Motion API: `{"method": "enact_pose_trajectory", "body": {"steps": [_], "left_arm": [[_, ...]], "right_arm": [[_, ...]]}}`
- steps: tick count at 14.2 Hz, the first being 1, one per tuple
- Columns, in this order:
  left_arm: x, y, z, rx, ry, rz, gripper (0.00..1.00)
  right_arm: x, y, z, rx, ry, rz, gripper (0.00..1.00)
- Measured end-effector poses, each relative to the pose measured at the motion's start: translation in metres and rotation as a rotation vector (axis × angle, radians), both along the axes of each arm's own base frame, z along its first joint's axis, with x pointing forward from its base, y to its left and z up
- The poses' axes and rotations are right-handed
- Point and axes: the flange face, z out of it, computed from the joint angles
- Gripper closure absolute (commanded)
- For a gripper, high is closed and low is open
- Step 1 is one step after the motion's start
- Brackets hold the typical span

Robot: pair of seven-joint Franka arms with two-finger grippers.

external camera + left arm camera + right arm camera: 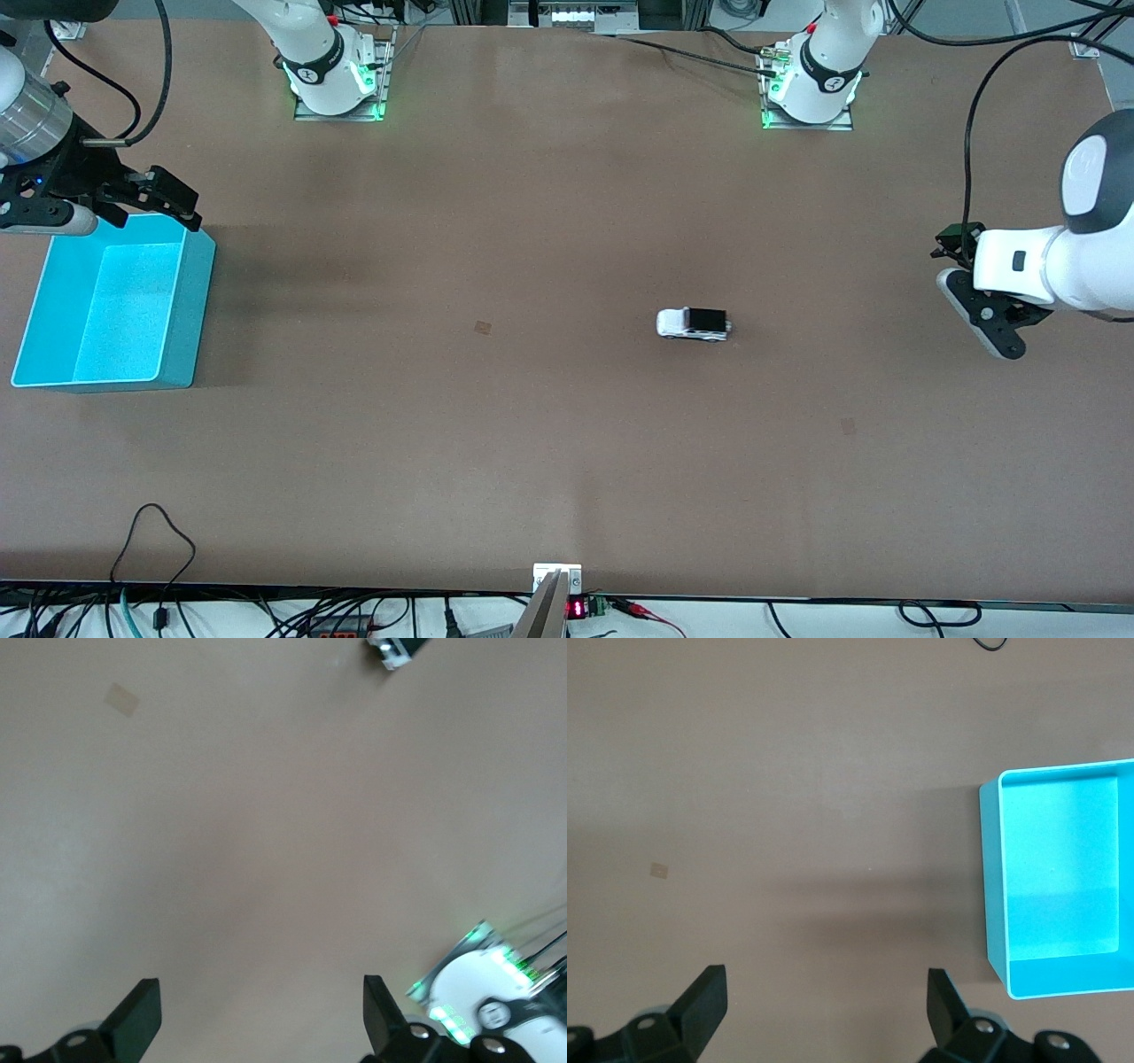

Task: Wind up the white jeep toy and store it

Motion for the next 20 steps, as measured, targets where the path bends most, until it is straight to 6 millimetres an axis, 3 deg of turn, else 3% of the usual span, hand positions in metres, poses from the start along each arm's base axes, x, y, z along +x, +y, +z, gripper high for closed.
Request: {"method": "enact_pose_trajectory", "body": {"steps": [5,9,11,16,20], "left_arm": [[-0.005,-0.034,0.051,0.043,-0.067,0.108,0.00],[-0.022,-0.040,0.096,0.080,-0.151,0.357,0.00],[-0.029,-0.032,0.111,0.068,-0.215,0.529,0.00],[-0.052,-0.012,0.102,0.075,-0.289,0.683,0.00],[-0.061,-0.006,0.106,0.109,-0.302,0.683,0.00]], "right_arm": [[0.000,0.000,0.000,0.000,0.000,0.000,0.00],[0.000,0.000,0.000,0.000,0.000,0.000,0.00],[0.000,0.000,0.000,0.000,0.000,0.000,0.00],[0.000,0.000,0.000,0.000,0.000,0.000,0.00],[0.000,0.000,0.000,0.000,0.000,0.000,0.00]]}}
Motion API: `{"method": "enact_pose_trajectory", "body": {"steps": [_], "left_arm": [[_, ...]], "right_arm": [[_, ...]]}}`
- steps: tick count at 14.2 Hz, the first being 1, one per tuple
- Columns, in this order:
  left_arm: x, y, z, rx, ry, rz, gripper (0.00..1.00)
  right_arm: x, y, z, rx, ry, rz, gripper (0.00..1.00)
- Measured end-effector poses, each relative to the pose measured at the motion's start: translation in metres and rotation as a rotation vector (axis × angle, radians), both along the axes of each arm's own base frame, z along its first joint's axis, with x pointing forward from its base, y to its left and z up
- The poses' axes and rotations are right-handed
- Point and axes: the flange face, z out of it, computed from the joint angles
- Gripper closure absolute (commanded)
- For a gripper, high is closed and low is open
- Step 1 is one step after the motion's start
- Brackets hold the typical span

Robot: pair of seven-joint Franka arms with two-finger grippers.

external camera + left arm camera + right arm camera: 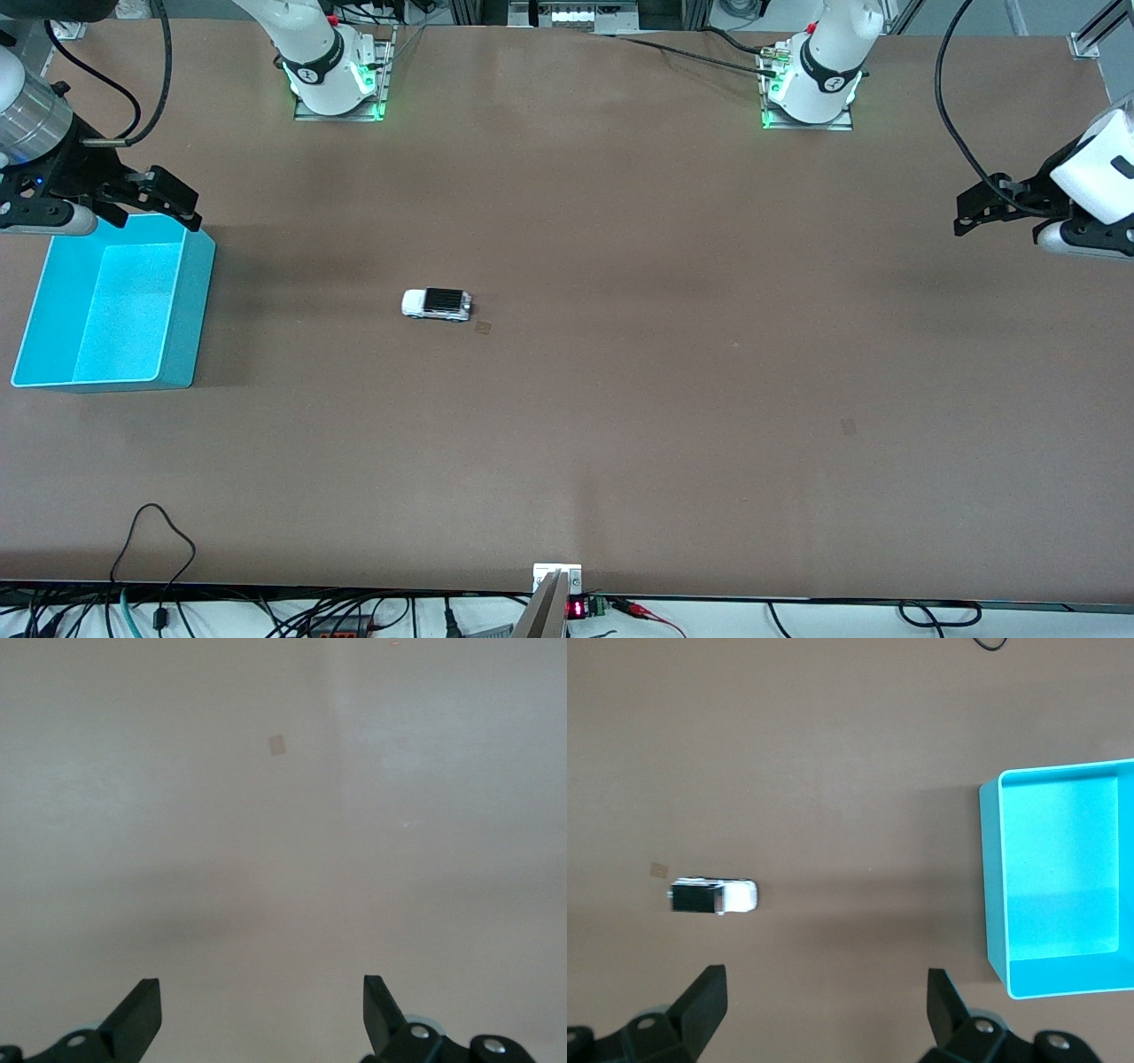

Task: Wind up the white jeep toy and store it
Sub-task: 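Lower the right gripper onto the jeep and grasp it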

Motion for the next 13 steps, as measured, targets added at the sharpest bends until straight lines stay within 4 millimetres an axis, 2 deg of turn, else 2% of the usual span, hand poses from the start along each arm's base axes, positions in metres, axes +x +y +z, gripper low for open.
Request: {"method": "enact_pose_trajectory", "body": {"steps": [3,9,13], "left_arm": [[-0.012,-0.006,0.002,0.011,0.057,-0.014,0.00],[-0.014,-0.016,0.003,0.013,0.059,-0.031,0.00],[-0.014,-0.023,0.003,0.017,0.059,-0.045,0.00]], "right_arm": [[0.000,0.000,0.000,0.000,0.000,0.000,0.00],[0.000,0.000,-0.004,-0.001,0.010,0.000,0.00],[0.007,0.000,-0.042,-0.006,0.101,0.012,0.00]]}}
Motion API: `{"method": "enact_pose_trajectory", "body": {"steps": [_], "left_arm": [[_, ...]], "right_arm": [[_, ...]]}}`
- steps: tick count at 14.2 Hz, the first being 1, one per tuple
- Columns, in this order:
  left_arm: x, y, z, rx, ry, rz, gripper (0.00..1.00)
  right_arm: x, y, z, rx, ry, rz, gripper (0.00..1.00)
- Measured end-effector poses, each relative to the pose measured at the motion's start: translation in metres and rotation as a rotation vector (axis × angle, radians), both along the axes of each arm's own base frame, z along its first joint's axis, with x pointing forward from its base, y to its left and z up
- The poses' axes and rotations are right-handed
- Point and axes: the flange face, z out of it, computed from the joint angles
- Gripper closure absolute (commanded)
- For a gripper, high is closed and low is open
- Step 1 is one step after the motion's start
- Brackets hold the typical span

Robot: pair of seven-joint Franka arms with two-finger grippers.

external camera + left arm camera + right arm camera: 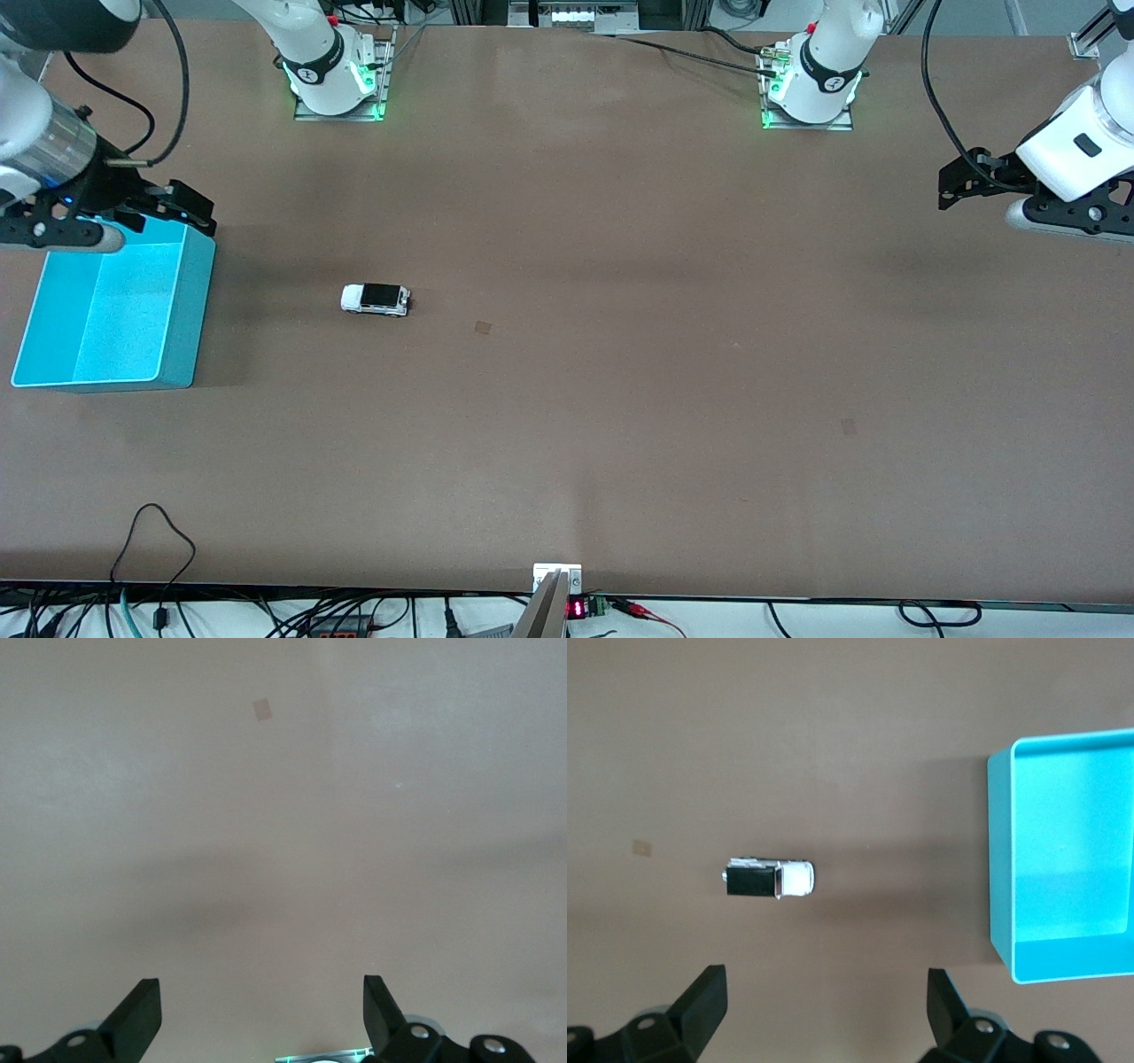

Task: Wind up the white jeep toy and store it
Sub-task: 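Lower the right gripper onto the jeep and grasp it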

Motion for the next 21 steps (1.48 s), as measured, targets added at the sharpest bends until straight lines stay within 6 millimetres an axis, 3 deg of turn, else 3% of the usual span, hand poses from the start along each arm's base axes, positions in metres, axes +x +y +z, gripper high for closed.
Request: {"method": "enact_pose_trajectory", "body": {"steps": [5,8,13,17,21], "left_arm": [[0.000,-0.001,0.000,0.001,0.000,0.001,0.00],[0.000,0.000,0.000,0.002,0.000,0.005,0.00],[-0.001,0.001,-0.001,0.003,0.013,0.009,0.00],[-0.002,0.002,-0.001,0.004,0.019,0.011,0.00],[-0.002,0.002,-0.001,0.004,0.019,0.011,0.00]], "right_arm": [[0.013,0.010,-0.036,0.025,0.056,0.333,0.00],[0.016,0.027,-0.072,0.040,0.053,0.528,0.00],[-0.003,0.061,-0.144,0.052,0.014,0.887,0.00],[-0.031,0.083,-0.210,0.035,-0.067,1.137,0.00],[-0.052,0.103,-0.258,0.023,-0.109,1.313,0.00]]}}
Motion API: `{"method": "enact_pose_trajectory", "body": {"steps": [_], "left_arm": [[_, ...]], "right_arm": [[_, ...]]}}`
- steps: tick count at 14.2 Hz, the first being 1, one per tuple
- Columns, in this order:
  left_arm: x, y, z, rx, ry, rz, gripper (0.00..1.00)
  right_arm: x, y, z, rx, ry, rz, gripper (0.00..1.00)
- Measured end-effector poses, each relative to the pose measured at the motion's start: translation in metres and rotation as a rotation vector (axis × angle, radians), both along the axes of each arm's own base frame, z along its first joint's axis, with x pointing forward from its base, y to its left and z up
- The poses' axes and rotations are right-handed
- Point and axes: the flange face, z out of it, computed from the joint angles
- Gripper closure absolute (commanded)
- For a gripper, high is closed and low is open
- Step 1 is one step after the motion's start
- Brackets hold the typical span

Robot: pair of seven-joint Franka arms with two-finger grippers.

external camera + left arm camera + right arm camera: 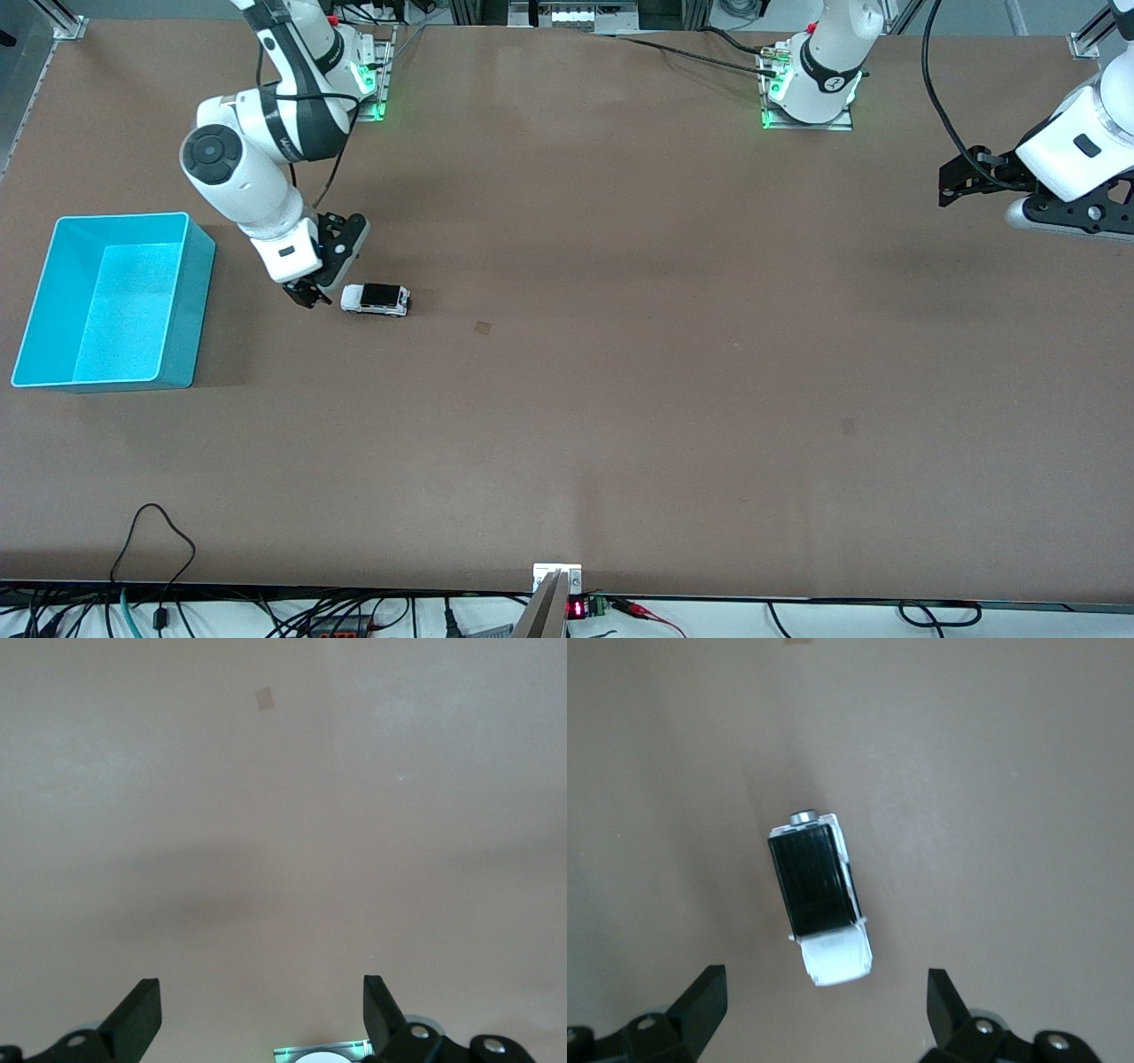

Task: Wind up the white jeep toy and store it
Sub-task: 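Lower the right gripper onto the jeep and grasp it, then lift the jeep with the right gripper and carry it over the cyan bin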

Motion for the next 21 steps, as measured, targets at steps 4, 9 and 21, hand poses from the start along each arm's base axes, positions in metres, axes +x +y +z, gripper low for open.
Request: {"method": "enact_pose_trajectory", "body": {"steps": [4,9,21], "left_arm": [[0.000,0.000,0.001,0.000,-0.001,0.000,0.00],[0.000,0.001,0.001,0.000,-0.001,0.002,0.00],[0.000,0.005,0.000,0.000,0.002,0.009,0.00]], "right_arm": [[0.003,0.005,-0.044,0.007,-0.032,0.088,0.00],[0.002,0.017,-0.082,0.019,-0.067,0.117,0.00],[0.017,0.007,-0.059,0.013,-0.093,0.160,1.00]]}}
